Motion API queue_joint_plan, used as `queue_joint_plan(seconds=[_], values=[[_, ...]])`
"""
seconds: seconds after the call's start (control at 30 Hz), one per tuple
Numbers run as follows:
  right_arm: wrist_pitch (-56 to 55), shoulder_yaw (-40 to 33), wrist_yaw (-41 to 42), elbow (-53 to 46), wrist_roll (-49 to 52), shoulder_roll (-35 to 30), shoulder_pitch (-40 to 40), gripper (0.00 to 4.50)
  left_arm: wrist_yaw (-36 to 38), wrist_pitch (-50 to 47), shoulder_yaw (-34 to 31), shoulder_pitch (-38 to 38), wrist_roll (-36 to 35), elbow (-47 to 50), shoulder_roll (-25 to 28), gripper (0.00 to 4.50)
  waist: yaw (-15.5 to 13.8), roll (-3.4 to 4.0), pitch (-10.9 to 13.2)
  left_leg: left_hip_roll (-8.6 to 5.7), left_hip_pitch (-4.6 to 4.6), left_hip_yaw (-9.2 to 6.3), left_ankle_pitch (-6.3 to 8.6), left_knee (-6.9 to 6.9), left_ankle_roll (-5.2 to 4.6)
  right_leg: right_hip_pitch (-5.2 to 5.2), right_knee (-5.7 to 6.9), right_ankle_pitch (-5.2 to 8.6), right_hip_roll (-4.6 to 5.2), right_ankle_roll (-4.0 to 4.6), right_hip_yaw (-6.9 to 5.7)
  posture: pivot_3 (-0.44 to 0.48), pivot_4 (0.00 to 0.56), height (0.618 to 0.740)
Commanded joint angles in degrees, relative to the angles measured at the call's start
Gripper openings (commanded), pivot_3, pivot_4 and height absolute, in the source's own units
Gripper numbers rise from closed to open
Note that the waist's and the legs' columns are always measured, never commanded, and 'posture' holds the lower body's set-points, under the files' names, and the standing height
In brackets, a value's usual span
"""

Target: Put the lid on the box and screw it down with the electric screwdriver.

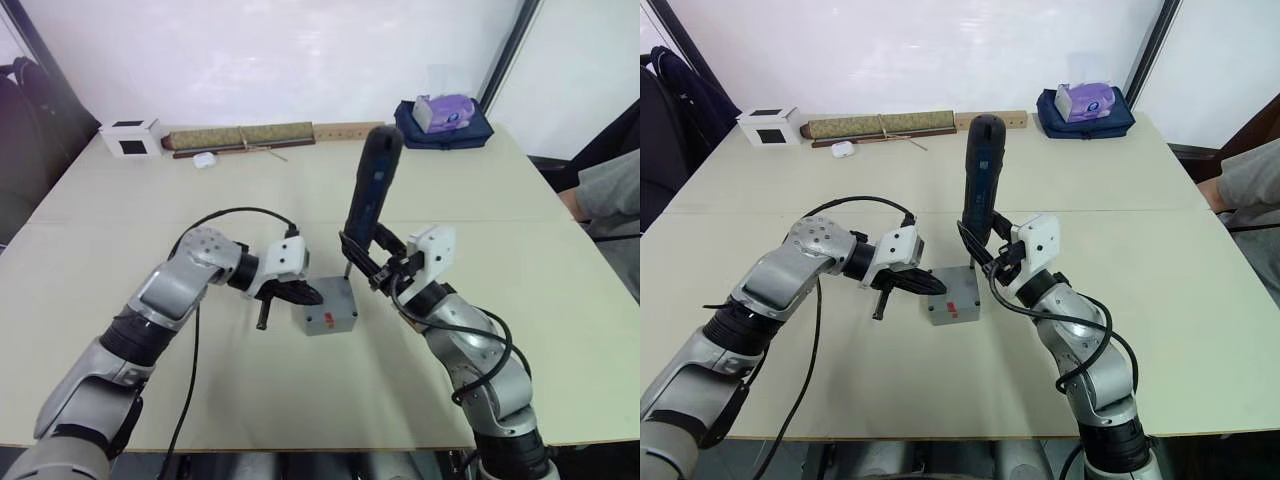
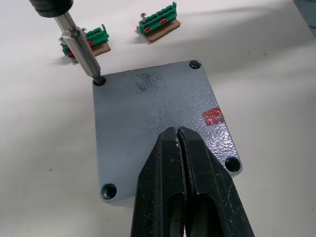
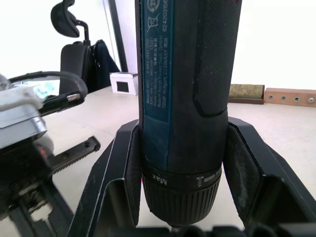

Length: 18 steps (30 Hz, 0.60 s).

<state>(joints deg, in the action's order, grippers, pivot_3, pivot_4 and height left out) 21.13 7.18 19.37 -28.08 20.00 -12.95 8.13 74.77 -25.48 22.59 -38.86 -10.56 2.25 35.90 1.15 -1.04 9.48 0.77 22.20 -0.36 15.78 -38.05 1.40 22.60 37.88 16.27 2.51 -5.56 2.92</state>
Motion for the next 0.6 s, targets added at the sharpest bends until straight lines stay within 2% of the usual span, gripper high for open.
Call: queue_joint_plan(seconds=[0.03, 0.27, 0.4, 0.6], values=[[4.6, 2.8, 1.0, 4.4, -1.2, -1.3, -2.7, 1.74, 0.5, 0.0, 1.5, 0.9, 1.5, -1.0, 0.5, 0.0, 0.0, -0.03, -0.2, 0.02, -0.05, 0.0, 0.01, 0.01, -0.02, -0.04, -0.01, 0.01, -0.01, 0.01, 0.0, 0.0, 0.15, 0.74], [4.5, 4.4, 0.6, 9.0, -3.8, -1.2, -0.7, 1.74, 0.8, 1.9, 1.7, 0.6, 2.8, -3.1, 0.9, 0.0, 0.0, -0.1, -0.7, 0.04, -0.22, 0.0, 0.03, 0.05, -0.06, -0.17, -0.01, 0.05, -0.03, 0.05, 0.0, 0.0, 0.15, 0.74], [4.5, 5.0, 0.4, 9.8, -3.9, -0.5, -1.4, 1.74, 0.7, 2.1, 1.7, 1.0, 3.1, -2.7, 1.0, 0.0, 0.0, -0.37, -0.9, 0.06, -0.72, 0.02, 0.06, 0.23, -0.08, -0.61, -0.07, 0.26, 0.0, 0.26, 0.01, 0.0, 0.15, 0.74], [4.5, 5.7, 0.5, 9.4, -4.4, 0.3, -2.6, 1.74, 0.7, 1.9, 1.7, 1.2, 3.5, -2.3, 1.1, 0.0, 0.0, -0.48, -1.4, 0.09, -0.9, 0.01, 0.07, 0.6, -0.1, -0.75, -0.34, 0.28, 0.0, 0.28, 0.01, 0.0, 0.15, 0.74]])
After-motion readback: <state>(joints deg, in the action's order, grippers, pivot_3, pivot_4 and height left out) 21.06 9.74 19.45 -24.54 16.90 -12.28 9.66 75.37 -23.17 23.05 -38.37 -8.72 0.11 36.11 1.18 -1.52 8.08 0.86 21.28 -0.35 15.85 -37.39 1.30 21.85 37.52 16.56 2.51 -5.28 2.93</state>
